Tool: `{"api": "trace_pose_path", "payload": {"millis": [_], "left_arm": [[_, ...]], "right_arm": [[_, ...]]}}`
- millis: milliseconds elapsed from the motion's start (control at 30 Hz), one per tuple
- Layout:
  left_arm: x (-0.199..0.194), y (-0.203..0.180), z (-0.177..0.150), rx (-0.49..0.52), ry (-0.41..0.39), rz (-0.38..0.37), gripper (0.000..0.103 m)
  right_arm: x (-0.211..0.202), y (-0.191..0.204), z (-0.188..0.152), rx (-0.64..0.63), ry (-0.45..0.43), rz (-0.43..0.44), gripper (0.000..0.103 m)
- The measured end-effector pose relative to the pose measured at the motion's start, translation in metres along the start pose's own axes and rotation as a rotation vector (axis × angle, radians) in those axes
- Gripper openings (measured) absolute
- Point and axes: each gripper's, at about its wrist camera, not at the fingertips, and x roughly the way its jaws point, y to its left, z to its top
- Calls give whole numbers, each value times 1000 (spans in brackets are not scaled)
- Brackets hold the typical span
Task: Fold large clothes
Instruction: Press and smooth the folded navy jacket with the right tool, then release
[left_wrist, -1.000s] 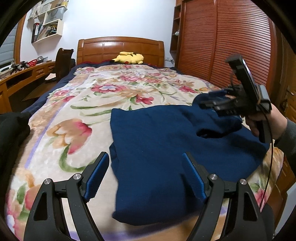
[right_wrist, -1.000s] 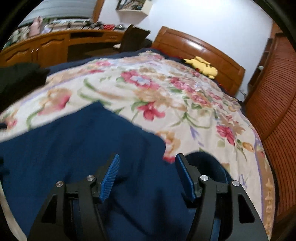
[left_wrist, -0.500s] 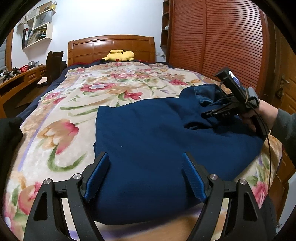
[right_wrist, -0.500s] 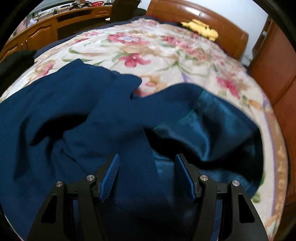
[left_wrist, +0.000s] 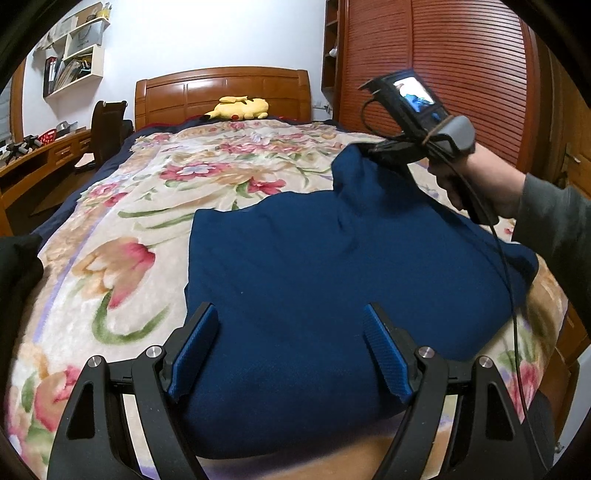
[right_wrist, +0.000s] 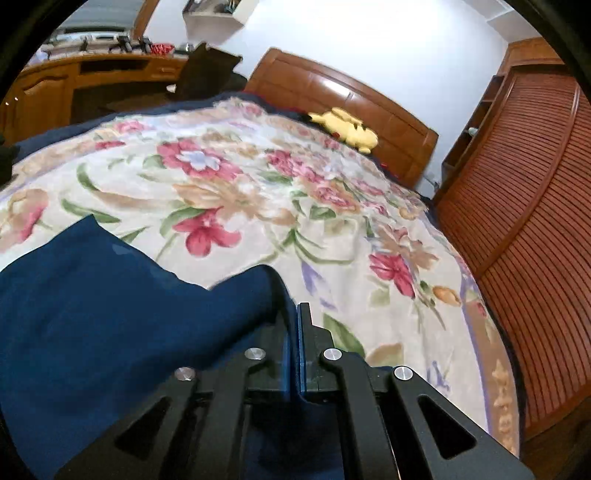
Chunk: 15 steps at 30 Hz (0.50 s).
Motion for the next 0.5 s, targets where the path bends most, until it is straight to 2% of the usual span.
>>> {"api": "trace_pose_path", "payload": {"millis": [33,67,100,133,167,233,433,500], "left_arm": [[0,1,0,0,1,2,81],[0,1,0,-1,1,2,81],[0,1,1,-3,-1,2,81],[-1,1,1,-5,-2,1,81],[-1,1,1,-5,-3,1,81],[-1,1,1,-5,-2,3,81],[1,-1,1,0,1,10,81],[3,0,1,-2,4,14,81]], "right_arm": [[7,2,0,-9,43,11,9],[11,3,-3,-16,72,-1,25],[11,0,-6,-14,82,-6,36],[9,-5,-11,-5,79,7,59],[2,-14,-18,9,71,11,73],[-6,-32,-25,53,72,-6,75],[-19,-104,-62,181,108,-24,75],[-10,-124,-73,231,131,-23,75]]}}
